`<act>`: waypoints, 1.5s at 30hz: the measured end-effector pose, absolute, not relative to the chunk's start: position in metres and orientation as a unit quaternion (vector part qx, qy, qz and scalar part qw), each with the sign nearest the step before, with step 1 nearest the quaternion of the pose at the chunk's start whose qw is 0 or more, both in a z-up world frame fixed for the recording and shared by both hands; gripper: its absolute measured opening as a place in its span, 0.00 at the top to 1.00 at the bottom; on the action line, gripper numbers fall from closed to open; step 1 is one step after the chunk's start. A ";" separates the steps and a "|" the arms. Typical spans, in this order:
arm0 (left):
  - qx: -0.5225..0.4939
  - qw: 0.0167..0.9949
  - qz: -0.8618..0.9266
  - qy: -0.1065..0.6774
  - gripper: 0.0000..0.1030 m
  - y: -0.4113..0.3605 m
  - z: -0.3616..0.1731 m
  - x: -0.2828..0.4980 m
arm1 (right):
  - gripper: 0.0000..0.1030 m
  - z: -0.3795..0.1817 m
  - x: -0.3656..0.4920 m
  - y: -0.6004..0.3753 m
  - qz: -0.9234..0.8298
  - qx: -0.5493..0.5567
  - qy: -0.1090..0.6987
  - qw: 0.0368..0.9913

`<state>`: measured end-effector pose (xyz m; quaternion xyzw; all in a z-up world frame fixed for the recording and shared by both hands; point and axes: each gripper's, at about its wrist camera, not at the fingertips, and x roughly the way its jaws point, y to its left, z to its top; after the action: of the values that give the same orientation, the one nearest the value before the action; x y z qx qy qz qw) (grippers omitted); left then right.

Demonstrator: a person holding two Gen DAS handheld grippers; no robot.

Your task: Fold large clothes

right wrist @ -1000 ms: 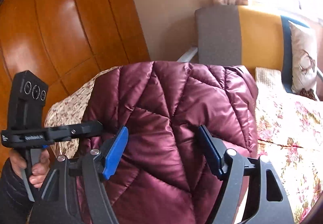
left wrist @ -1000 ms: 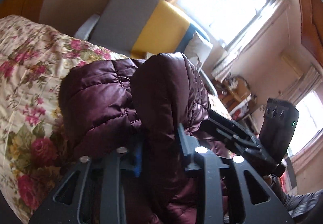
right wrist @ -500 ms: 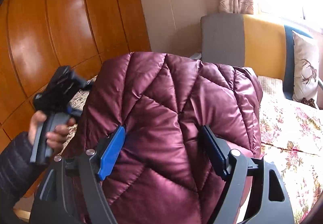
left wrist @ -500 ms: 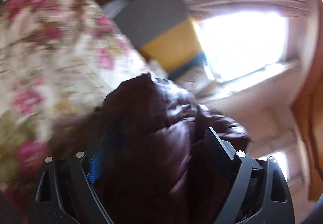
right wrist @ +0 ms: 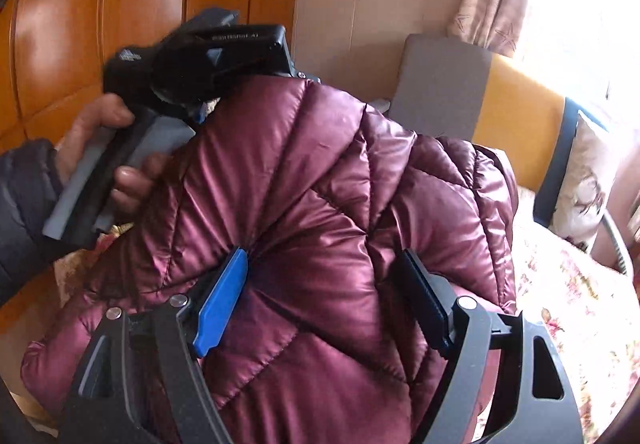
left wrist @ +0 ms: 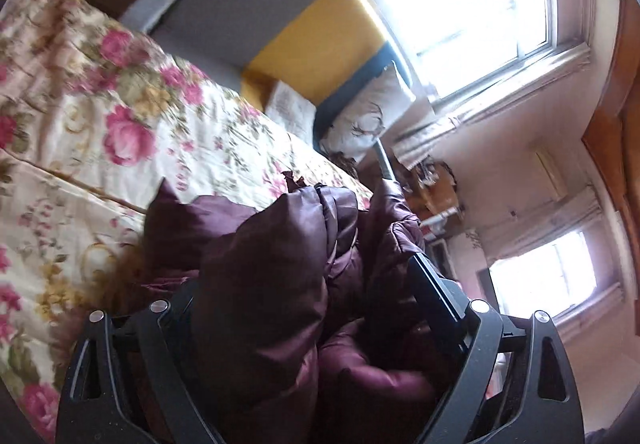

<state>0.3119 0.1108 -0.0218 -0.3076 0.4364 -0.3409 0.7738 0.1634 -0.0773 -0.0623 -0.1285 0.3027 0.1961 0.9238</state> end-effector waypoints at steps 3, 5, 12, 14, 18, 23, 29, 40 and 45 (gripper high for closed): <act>-0.297 0.798 -0.318 0.416 0.15 0.128 -0.004 0.293 | 0.25 -0.062 0.164 -0.079 0.195 -0.126 0.302 0.924; -0.272 0.820 -0.300 0.404 0.15 0.134 0.008 0.277 | 0.24 -0.063 0.164 -0.079 0.193 -0.127 0.300 0.926; -0.219 0.868 -0.281 0.346 0.12 0.138 0.043 0.199 | 0.24 -0.062 0.159 -0.079 0.190 -0.127 0.299 0.927; -0.197 0.878 -0.254 0.355 0.11 0.124 0.036 0.187 | 0.24 -0.061 0.158 -0.079 0.190 -0.128 0.297 0.927; -0.165 0.882 -0.206 0.389 0.11 0.105 0.009 0.184 | 0.24 -0.057 0.156 -0.089 0.203 -0.111 0.292 0.928; -0.136 0.896 -0.163 0.391 0.11 0.094 -0.008 0.179 | 0.12 -0.044 0.151 -0.107 0.266 -0.097 0.296 0.912; -0.121 0.907 -0.147 0.376 0.11 0.095 -0.002 0.171 | 0.10 -0.014 0.156 -0.155 0.265 -0.022 0.303 0.915; -0.099 0.920 -0.127 0.358 0.11 0.092 -0.004 0.160 | 0.07 -0.047 0.185 -0.159 0.231 0.003 0.349 0.908; -0.115 0.917 -0.128 0.360 0.11 0.095 -0.012 0.161 | 0.05 -0.050 0.191 -0.153 0.227 -0.007 0.362 0.904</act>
<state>0.1613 0.0945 -0.0116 -0.1145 0.3605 -0.1281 0.9168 0.1910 -0.1530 -0.0503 -0.0066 0.3625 0.2271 0.9039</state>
